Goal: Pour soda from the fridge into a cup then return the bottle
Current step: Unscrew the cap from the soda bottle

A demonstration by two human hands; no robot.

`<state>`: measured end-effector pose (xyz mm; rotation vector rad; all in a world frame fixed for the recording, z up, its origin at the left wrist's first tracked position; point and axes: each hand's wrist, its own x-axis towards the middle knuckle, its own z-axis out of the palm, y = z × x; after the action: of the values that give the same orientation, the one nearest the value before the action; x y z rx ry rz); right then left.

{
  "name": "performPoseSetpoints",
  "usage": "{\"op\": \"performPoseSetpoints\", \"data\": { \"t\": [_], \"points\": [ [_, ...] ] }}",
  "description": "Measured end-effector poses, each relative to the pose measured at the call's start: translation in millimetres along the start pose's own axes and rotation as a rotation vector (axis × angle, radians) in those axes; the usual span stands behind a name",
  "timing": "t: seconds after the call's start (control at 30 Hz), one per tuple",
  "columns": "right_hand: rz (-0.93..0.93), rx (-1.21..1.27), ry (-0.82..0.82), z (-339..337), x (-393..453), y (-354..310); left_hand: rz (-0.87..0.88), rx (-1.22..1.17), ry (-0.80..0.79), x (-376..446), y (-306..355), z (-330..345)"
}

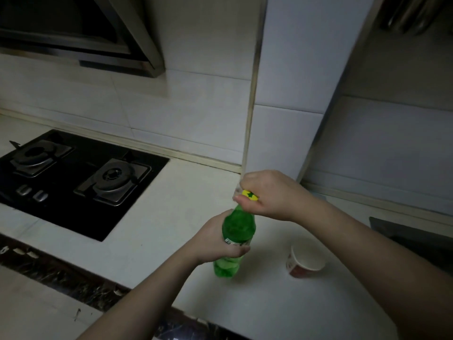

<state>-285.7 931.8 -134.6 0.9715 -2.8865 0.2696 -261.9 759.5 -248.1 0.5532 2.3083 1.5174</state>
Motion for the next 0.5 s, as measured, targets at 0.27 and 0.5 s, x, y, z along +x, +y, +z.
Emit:
{"op": "performPoseSetpoints", "data": {
  "t": [0.27, 0.5],
  "points": [
    [0.653, -0.27, 0.075, -15, -56, 13, -0.085, 0.5, 0.476, 14, 41, 68],
    [0.585, -0.061, 0.134, -21, -95, 41, -0.062, 0.526, 0.474, 17, 63, 107]
  ]
}}
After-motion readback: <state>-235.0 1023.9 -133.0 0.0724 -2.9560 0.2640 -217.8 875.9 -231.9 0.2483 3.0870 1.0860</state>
